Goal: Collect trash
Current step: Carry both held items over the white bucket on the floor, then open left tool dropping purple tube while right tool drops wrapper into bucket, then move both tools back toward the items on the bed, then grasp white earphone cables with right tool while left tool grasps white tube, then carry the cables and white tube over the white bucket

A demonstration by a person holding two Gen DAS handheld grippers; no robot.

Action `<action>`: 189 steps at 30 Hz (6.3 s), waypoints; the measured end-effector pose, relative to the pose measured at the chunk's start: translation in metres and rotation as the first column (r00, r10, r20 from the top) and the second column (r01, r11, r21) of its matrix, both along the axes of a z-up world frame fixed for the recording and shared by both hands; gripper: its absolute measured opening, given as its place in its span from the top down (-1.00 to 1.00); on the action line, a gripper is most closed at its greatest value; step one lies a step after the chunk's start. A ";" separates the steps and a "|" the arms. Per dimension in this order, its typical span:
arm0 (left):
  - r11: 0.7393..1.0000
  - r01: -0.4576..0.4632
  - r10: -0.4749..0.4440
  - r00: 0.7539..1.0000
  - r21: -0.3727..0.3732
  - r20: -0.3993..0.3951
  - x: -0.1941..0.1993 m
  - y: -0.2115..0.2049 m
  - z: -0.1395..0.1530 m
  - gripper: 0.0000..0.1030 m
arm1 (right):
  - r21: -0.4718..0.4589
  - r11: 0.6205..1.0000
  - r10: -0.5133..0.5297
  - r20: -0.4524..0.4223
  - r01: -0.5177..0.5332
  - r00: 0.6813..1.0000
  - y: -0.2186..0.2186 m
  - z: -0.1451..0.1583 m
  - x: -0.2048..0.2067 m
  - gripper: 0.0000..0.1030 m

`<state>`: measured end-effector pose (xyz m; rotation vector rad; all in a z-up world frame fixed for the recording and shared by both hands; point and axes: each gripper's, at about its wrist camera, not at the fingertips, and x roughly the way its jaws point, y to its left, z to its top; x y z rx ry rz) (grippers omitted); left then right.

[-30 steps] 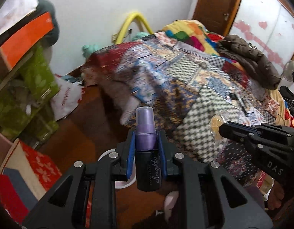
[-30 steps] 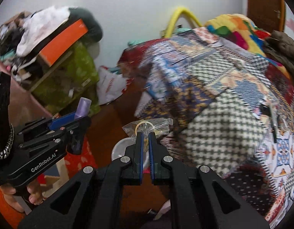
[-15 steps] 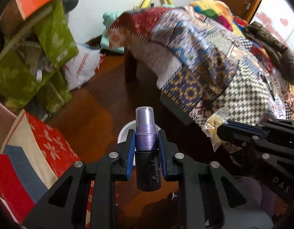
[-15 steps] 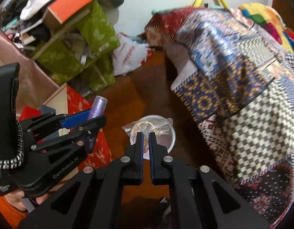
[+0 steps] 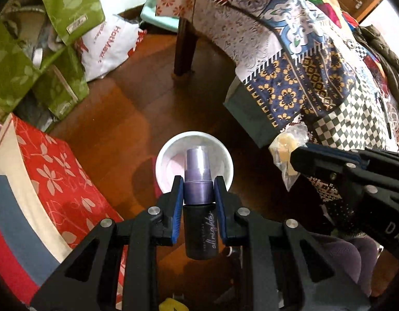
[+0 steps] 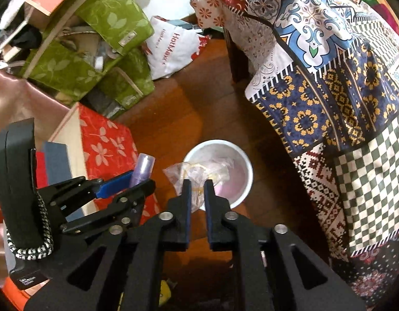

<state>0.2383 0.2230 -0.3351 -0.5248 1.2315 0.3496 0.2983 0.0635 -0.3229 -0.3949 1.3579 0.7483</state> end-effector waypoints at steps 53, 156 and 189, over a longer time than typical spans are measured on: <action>0.952 0.049 -0.183 0.881 0.301 0.437 -0.019 -0.143 0.239 0.04 | 0.266 0.959 -0.234 0.552 0.097 0.801 -0.181 0.217 -0.052 0.01; 0.842 0.480 -0.535 0.801 0.245 0.269 0.352 -0.314 0.111 0.96 | 0.351 0.747 -0.661 0.297 0.565 0.689 -0.440 0.146 0.214 0.88; 0.902 0.303 -0.415 0.806 0.308 0.422 0.125 -0.217 0.249 0.96 | 0.362 0.878 -0.463 0.472 0.313 0.750 -0.298 0.256 0.043 0.88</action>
